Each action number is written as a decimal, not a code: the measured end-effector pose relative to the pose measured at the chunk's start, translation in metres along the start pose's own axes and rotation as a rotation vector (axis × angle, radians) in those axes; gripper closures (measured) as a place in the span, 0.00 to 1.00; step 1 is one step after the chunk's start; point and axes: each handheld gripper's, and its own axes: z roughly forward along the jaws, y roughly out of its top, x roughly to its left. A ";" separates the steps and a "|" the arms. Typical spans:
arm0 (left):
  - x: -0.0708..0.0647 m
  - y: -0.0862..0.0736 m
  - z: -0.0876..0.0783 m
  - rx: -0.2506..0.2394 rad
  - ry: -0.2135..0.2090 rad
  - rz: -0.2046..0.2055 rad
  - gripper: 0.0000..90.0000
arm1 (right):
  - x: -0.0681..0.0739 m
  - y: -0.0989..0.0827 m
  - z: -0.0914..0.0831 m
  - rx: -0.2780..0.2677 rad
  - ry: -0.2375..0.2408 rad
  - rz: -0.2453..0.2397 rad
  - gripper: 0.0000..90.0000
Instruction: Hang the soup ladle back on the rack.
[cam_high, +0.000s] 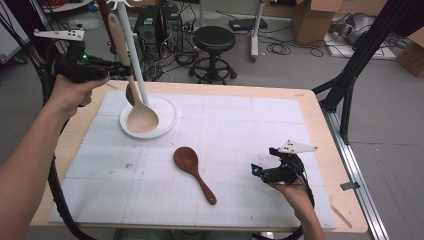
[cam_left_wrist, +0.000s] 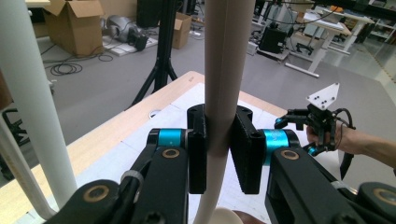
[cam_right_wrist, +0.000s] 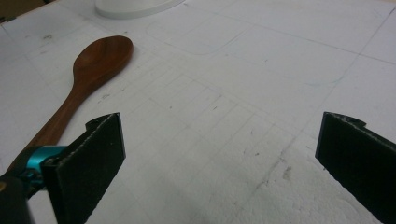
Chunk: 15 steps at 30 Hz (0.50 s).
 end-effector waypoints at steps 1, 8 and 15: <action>0.001 0.001 0.000 0.001 0.000 0.000 0.86 | 0.000 0.000 0.000 0.006 -0.001 0.001 0.01; 0.009 0.006 0.000 0.003 0.004 -0.013 0.86 | 0.001 0.000 0.002 0.012 0.006 -0.008 0.01; 0.014 0.010 -0.002 0.000 0.018 -0.024 0.86 | 0.003 0.000 0.003 0.018 0.013 -0.013 0.01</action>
